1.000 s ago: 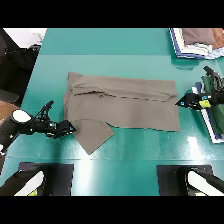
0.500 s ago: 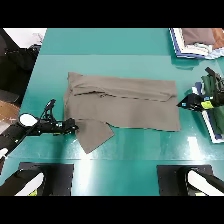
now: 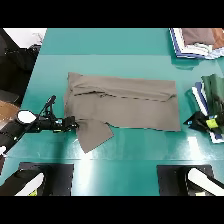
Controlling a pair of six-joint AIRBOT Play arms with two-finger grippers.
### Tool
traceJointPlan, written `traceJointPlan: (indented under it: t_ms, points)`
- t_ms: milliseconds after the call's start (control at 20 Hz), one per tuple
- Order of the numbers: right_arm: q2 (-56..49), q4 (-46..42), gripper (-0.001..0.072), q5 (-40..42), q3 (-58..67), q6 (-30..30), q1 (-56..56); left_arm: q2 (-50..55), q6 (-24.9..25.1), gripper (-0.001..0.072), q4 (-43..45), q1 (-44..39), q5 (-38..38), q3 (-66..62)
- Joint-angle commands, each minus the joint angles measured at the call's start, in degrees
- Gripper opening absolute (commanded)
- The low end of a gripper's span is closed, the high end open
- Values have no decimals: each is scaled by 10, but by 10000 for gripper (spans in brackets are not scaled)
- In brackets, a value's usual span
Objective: Fold the shirts.
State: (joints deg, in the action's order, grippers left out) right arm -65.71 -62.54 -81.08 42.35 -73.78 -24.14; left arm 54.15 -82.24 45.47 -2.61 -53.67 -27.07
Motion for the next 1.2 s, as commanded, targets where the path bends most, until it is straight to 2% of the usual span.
traceJointPlan:
  t_ms: [0, 100, 350, 400, 450, 500, 600, 800, 1000, 1150]
  points:
    - [-34, 49, 406, 42, -66, 41, -35, 0, 8, 34, 0, 0, -11, -5]
    - [-57, 65, 404, 61, -68, 45, -33, 0, 8, 34, 0, 0, -14, -5]
    - [-66, 85, 265, 76, -67, 54, -33, 0, 8, 33, 3, 0, -14, -5]
    - [-66, 86, 127, 74, -67, 62, -33, 0, 8, 34, 4, 0, -15, -5]
    - [-66, 86, 53, 71, -67, 69, -33, 0, 8, 34, 4, 0, -21, -6]
    - [-66, 85, 18, 65, -66, 70, -33, -1, 8, 33, 9, 0, -33, -7]
    - [-52, 73, 17, 41, -66, 73, -34, -18, 5, 31, 49, 0, -74, -15]
    - [54, -31, 16, -12, -67, 59, -34, -135, -52, 31, 158, 0, -176, -11]
    - [178, -112, 16, -66, -67, 15, -34, -267, -105, 32, 153, 0, -269, 14]
    - [244, -97, 16, -71, -64, -20, -21, -298, -114, 33, 120, 0, -287, -17]
